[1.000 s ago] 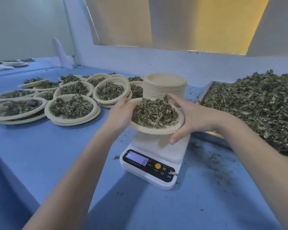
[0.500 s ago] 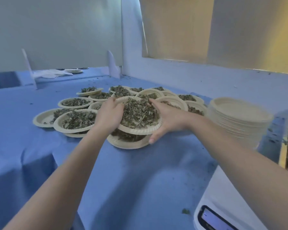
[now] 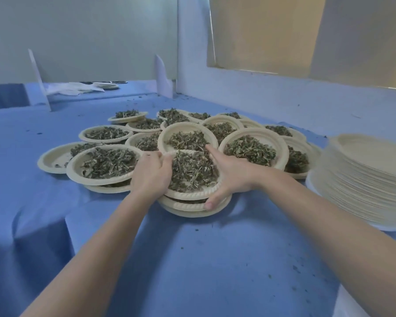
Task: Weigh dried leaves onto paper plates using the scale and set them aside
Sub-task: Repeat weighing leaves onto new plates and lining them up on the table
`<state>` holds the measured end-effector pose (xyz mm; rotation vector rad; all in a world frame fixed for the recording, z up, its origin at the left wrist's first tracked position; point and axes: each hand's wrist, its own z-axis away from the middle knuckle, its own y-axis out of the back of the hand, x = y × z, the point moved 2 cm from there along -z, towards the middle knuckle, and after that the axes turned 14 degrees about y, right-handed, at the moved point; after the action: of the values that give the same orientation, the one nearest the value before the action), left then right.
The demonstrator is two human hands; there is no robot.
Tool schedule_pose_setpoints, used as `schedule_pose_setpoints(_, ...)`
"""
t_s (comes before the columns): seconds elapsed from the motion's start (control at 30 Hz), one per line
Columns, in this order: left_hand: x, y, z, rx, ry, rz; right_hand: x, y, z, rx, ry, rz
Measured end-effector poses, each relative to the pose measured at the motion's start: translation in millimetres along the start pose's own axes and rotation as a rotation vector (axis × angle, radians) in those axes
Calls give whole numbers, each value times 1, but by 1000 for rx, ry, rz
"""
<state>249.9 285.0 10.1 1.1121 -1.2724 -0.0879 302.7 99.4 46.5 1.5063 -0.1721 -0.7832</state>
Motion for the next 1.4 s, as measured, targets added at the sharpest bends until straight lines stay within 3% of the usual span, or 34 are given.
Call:
schedule_pose_setpoints(0.13, 5, 6, 1, -10, -21, -167, -1, 3, 2, 7, -23, 85)
schedule_pose_setpoints(0.37, 46, 31, 34, 18, -110, -24, -17, 25, 42, 94, 18, -76)
schedule_pose_setpoints(0.7, 195, -39, 145, -279, -408, 142, 12, 76, 177, 346, -86, -39)
schedule_pose_setpoints(0.83, 242, -77, 167, -414, -343, 206, 53, 98, 238, 447, -220, 13)
schedule_pose_setpoints(1.1, 265, -128, 147, -351, -177, 40, 126, 95, 260, 557, -551, 62)
schedule_pose_setpoints(1.27, 268, -140, 139, -386, -103, 76, 152, 84, 257, 647, -624, -154)
schedule_pose_setpoints(1.4, 280, -136, 138, -381, -160, -28, 154, 84, 255, 640, -594, -241)
